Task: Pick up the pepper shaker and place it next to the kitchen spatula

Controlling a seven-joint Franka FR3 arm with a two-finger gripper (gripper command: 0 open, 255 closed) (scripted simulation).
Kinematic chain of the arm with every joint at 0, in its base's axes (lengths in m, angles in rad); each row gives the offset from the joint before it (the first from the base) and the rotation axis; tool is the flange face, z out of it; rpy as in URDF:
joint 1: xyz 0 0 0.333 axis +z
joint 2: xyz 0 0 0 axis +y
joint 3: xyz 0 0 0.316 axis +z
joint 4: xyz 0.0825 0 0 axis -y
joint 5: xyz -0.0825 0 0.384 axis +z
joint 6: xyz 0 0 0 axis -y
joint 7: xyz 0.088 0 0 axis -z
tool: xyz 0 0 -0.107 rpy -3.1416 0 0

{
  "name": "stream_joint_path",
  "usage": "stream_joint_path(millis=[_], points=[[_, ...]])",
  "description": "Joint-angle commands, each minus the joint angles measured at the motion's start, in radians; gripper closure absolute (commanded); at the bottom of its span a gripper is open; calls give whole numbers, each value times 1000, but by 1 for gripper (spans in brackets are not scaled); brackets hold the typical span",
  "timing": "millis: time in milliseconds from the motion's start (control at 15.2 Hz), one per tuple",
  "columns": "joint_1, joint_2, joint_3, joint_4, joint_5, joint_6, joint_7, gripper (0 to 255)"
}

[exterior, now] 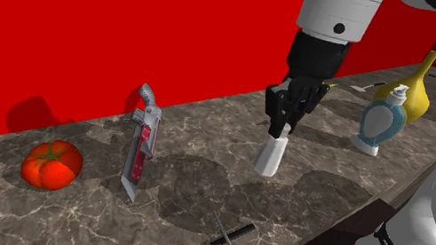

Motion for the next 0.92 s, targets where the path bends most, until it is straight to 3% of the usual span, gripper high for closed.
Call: stream_joint_path(millis=[0, 858], points=[[2, -4, 4, -28, 5, 24, -3, 255], [15, -4, 42, -198, 38, 195, -22, 255]])
